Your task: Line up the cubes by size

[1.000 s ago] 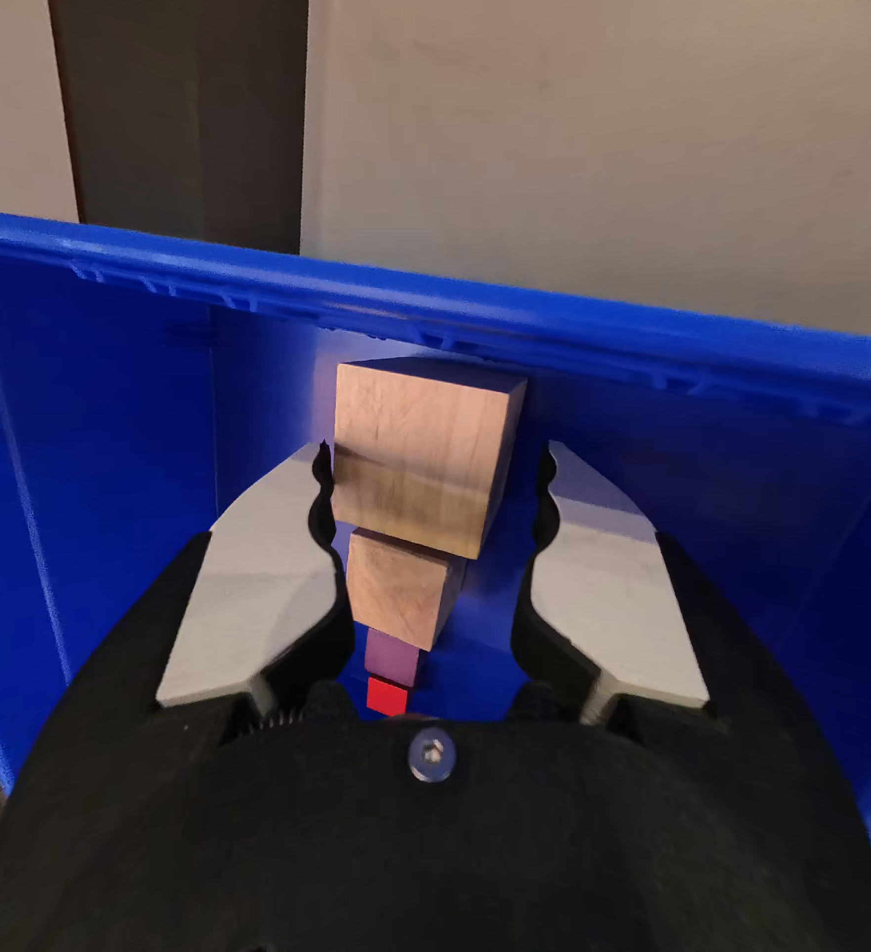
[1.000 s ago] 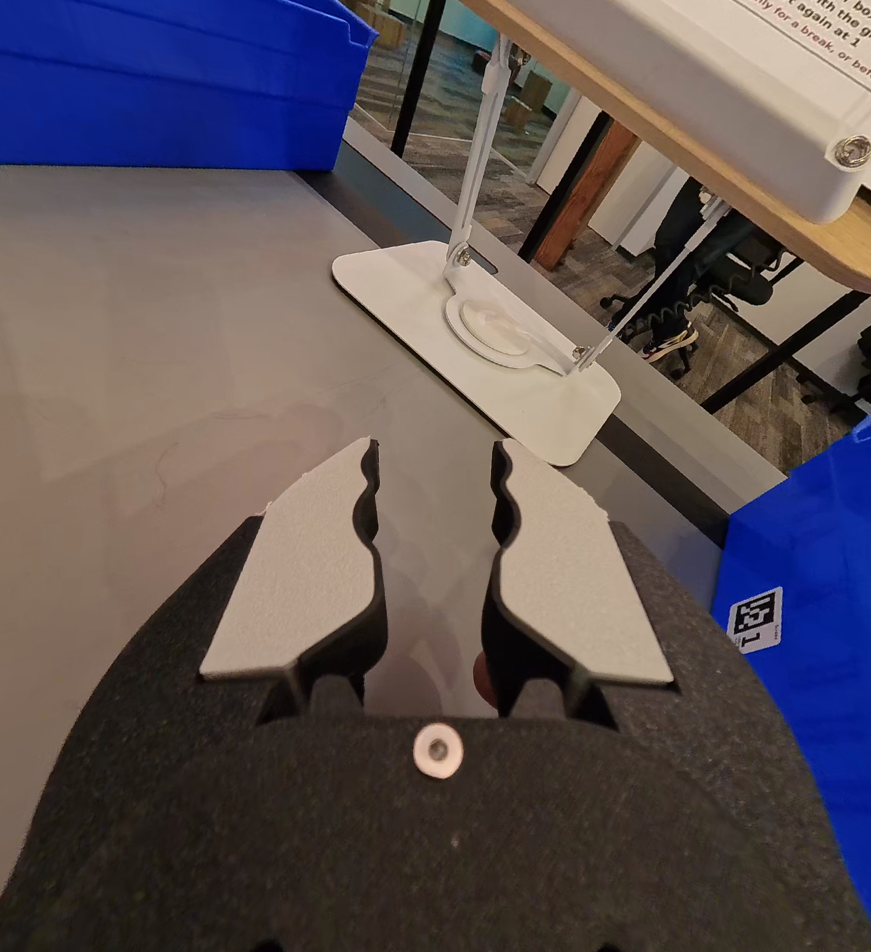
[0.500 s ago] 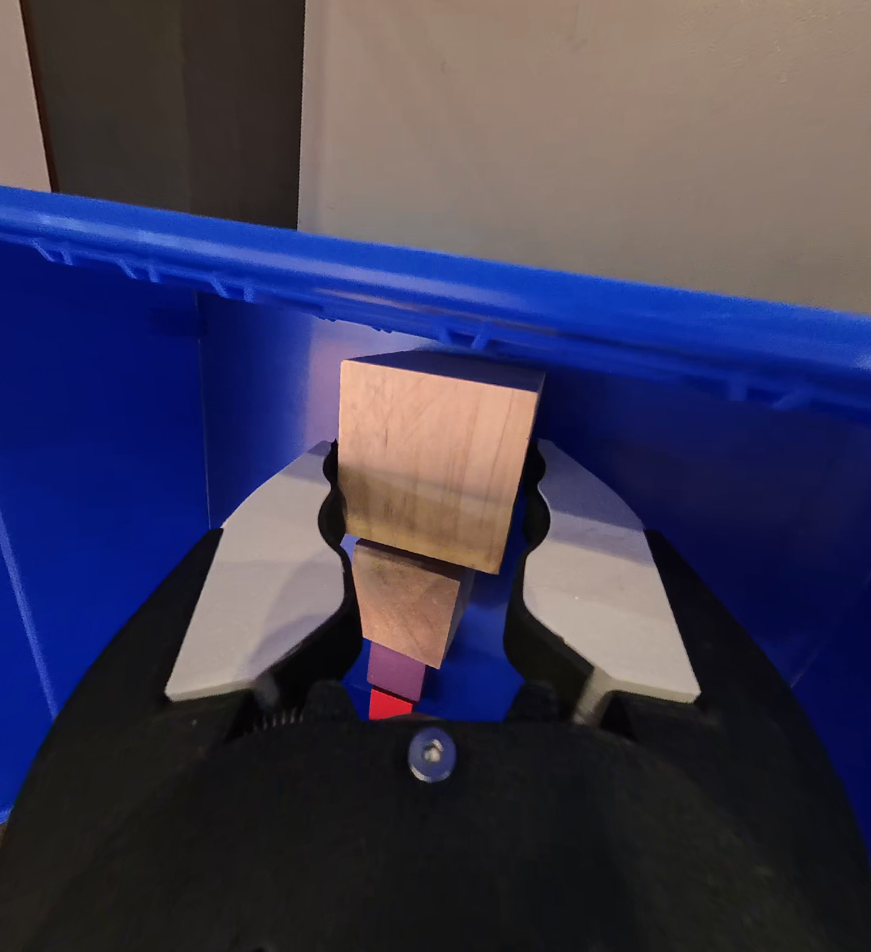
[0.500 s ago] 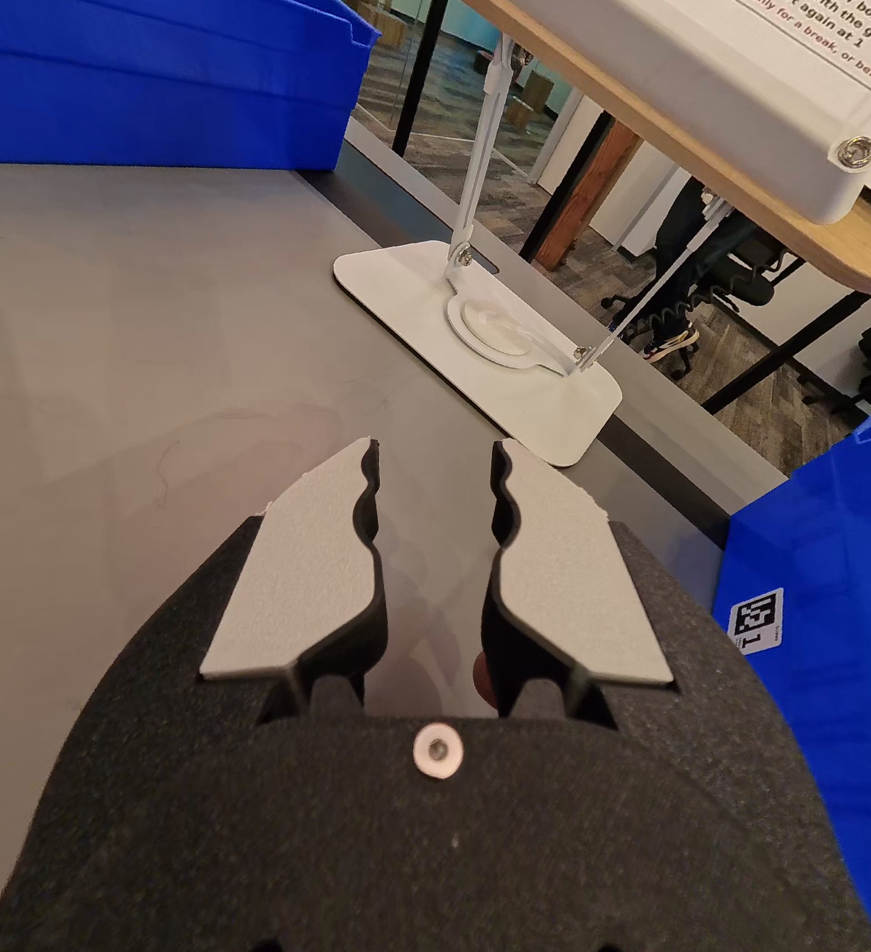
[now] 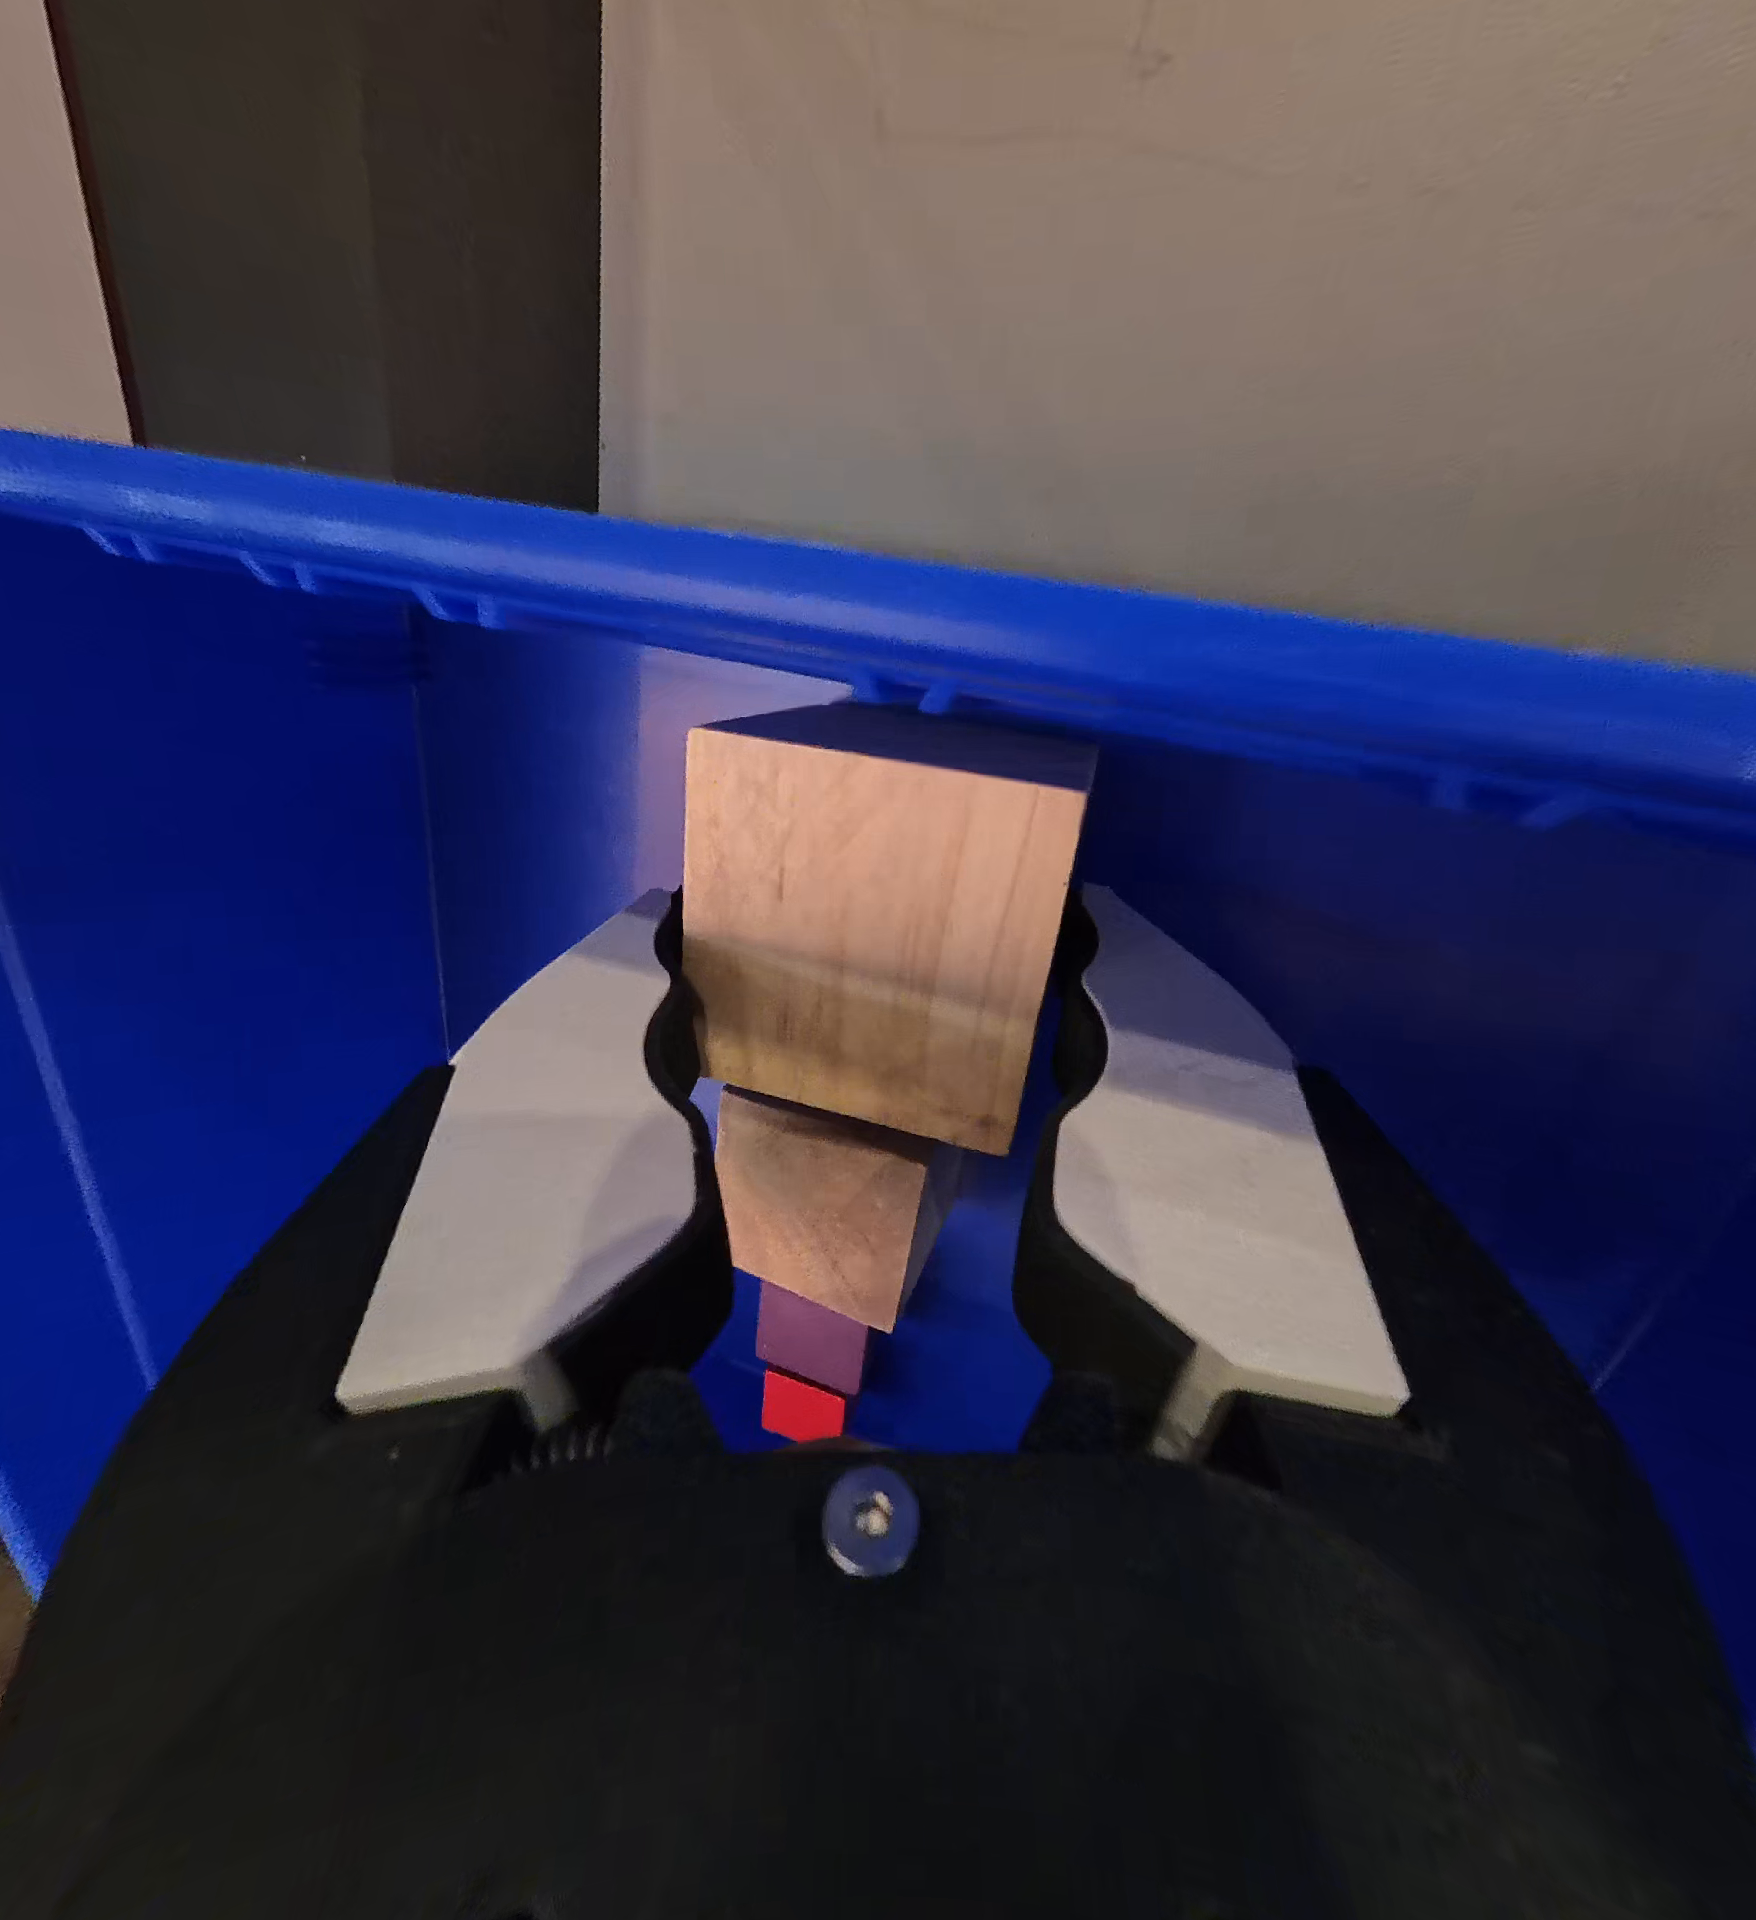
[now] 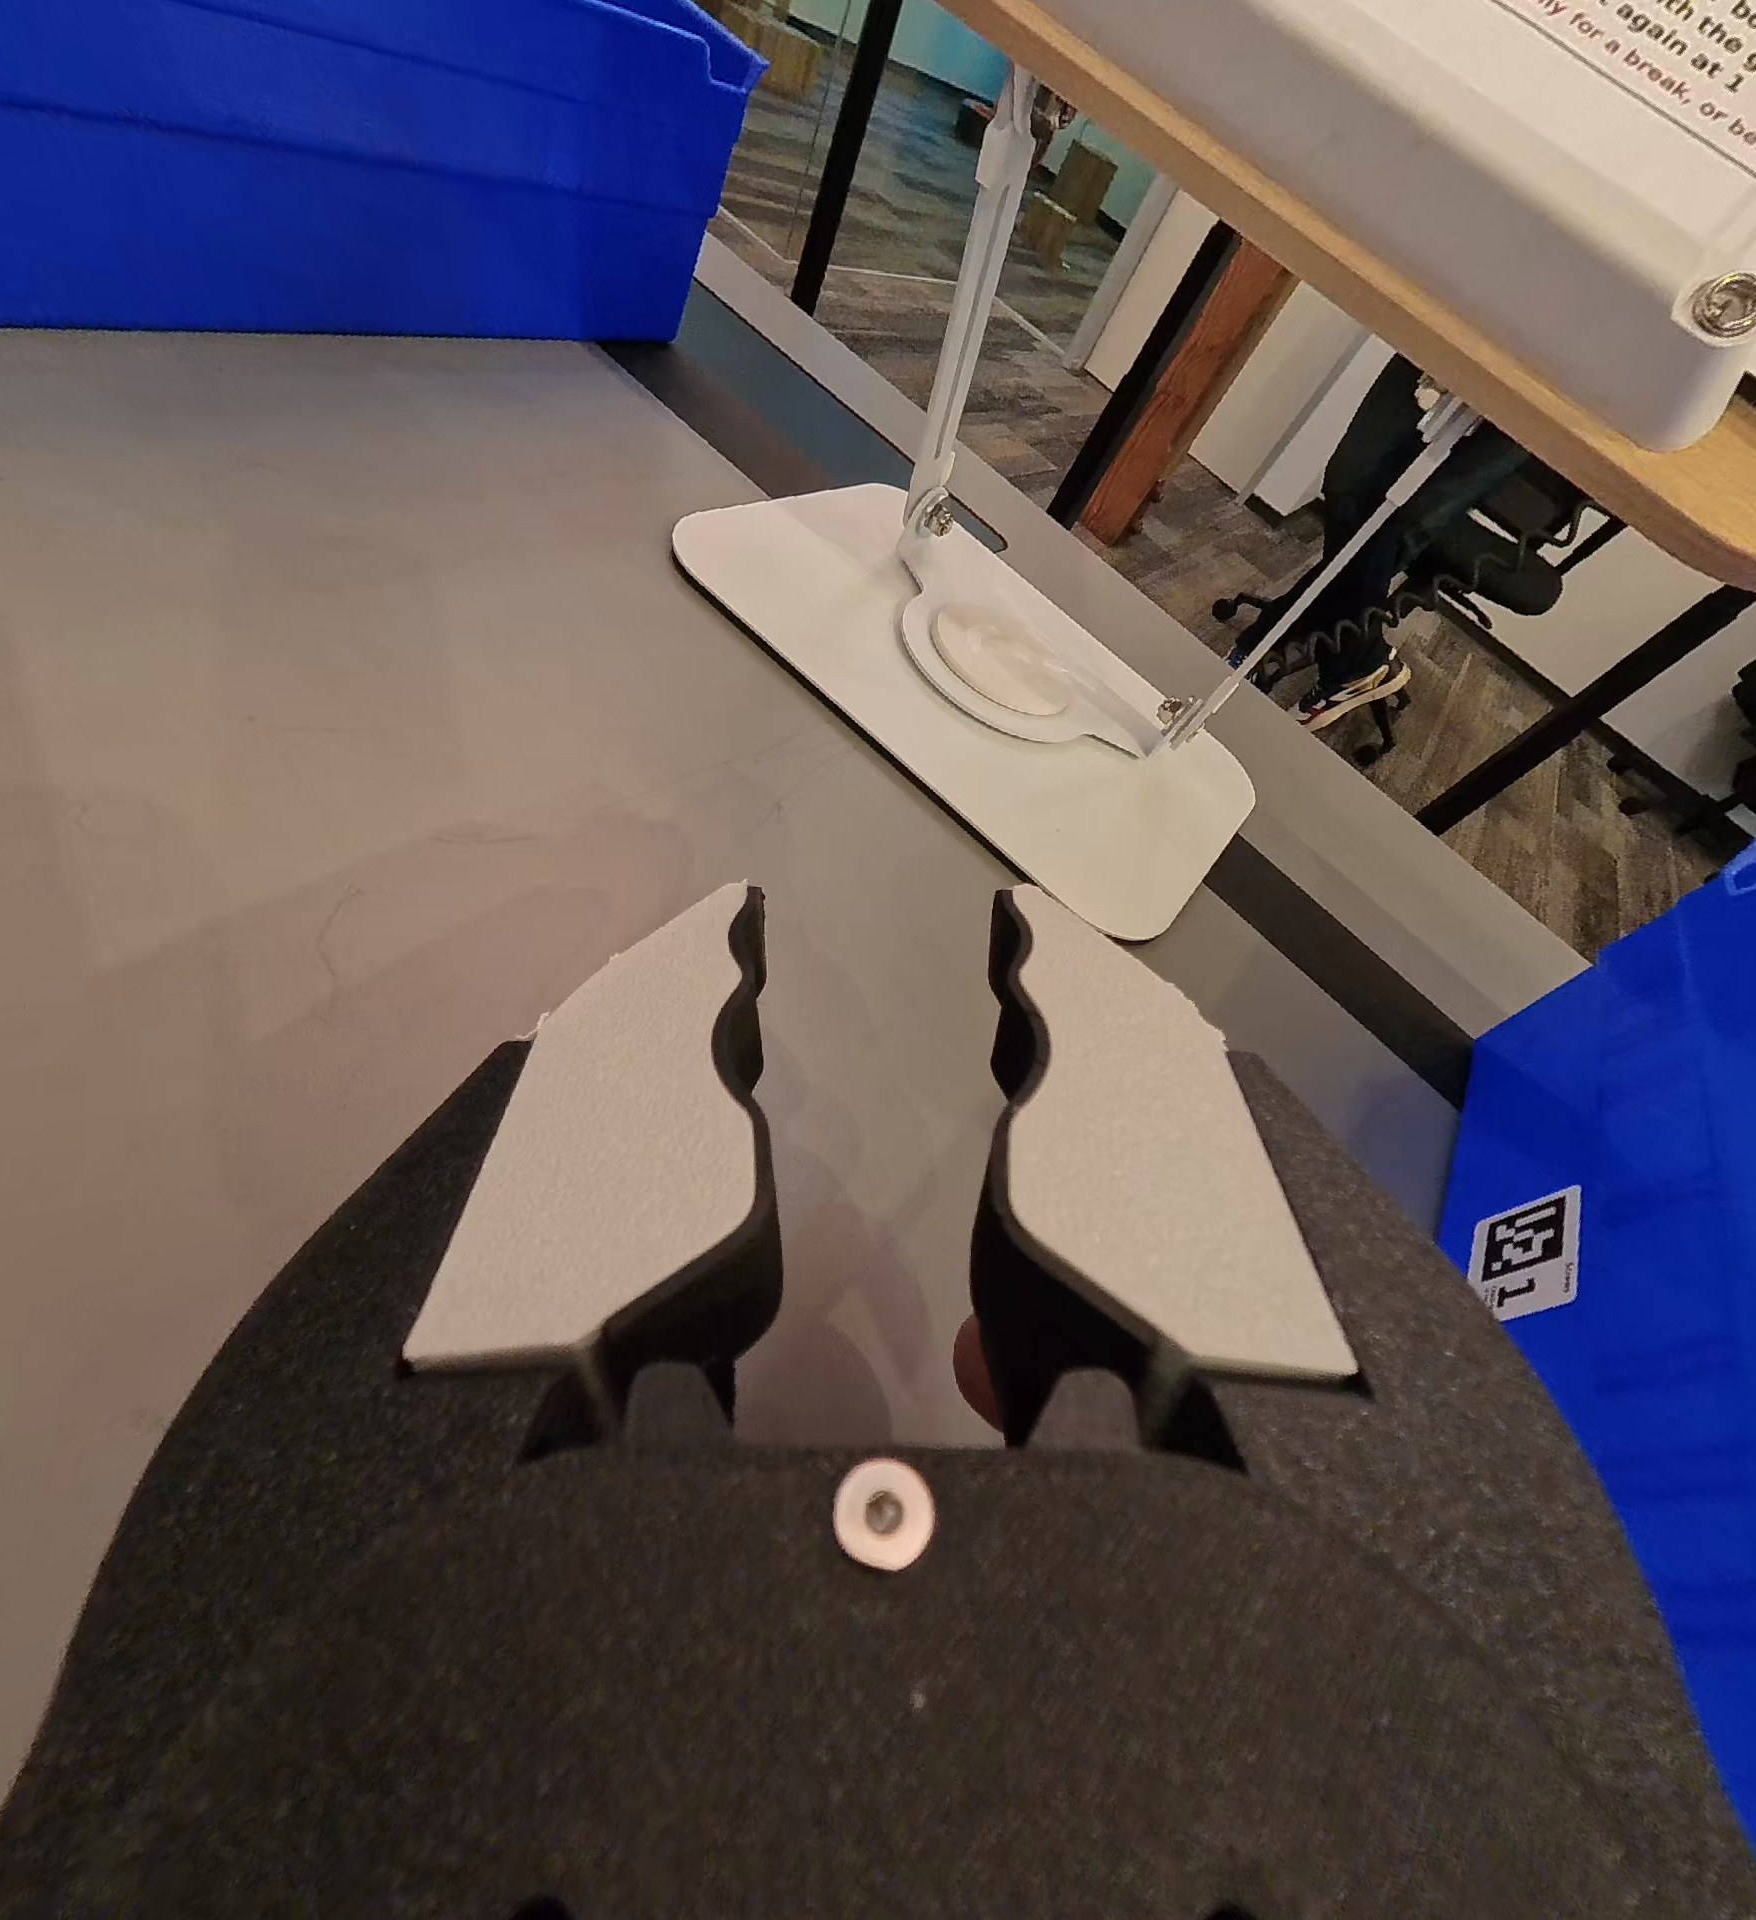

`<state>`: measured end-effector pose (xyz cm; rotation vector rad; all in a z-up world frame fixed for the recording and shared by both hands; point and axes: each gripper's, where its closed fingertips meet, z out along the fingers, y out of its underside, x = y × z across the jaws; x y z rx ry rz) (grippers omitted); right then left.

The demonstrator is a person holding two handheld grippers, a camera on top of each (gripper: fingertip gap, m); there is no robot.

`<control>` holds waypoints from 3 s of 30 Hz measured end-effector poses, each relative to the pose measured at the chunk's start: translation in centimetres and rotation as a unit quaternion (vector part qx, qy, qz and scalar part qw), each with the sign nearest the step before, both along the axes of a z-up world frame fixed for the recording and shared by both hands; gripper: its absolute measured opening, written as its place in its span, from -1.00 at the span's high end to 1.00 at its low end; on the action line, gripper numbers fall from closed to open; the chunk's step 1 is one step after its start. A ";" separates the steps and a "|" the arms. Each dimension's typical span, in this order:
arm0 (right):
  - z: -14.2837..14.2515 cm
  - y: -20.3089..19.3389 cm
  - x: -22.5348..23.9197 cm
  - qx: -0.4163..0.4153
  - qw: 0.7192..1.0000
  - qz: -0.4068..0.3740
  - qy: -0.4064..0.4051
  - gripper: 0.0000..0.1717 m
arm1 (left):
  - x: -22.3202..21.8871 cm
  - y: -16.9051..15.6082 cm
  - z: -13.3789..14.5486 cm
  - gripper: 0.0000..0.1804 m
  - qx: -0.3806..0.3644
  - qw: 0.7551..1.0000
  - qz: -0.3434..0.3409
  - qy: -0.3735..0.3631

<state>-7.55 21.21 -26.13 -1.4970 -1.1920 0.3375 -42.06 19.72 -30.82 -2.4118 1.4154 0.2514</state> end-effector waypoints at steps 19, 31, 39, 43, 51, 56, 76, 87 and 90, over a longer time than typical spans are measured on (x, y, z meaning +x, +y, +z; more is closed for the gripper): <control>0.0 0.0 0.0 0.002 1.000 -0.001 -0.003 0.53 | -1.3 -0.8 6.6 0.29 0.094 0.995 0.034 -0.012; 0.2 -0.1 0.0 0.000 1.000 0.005 0.006 0.50 | 7.7 -4.9 18.4 0.29 0.313 0.943 -0.013 -0.115; 1.3 -0.4 0.3 -0.041 0.997 0.037 0.061 0.46 | 21.7 -5.4 18.5 0.29 0.379 0.893 -0.101 -0.219; 2.4 -1.3 0.3 -0.069 0.988 0.085 0.110 0.46 | 27.3 -4.1 17.3 0.30 0.383 0.876 -0.143 -0.254; 7.8 -3.9 1.5 -0.292 0.865 0.258 0.317 0.29 | 33.1 -3.9 16.1 0.30 0.374 0.851 -0.212 -0.302; 10.7 -5.0 2.5 -0.377 0.779 0.321 0.385 0.17 | 35.0 -5.1 16.5 0.30 0.366 0.841 -0.245 -0.316; 13.0 -9.0 2.8 -0.465 0.682 0.424 0.373 0.28 | 38.9 -6.7 16.5 0.30 0.376 0.816 -0.291 -0.328; 13.7 -7.7 3.5 -0.439 0.703 0.401 0.390 0.29 | 37.9 -6.3 17.9 0.14 0.384 0.814 -0.262 -0.348; 15.2 -6.8 4.9 -0.384 0.745 0.390 0.382 0.29 | 36.0 -6.2 19.4 0.25 0.396 0.814 -0.246 -0.346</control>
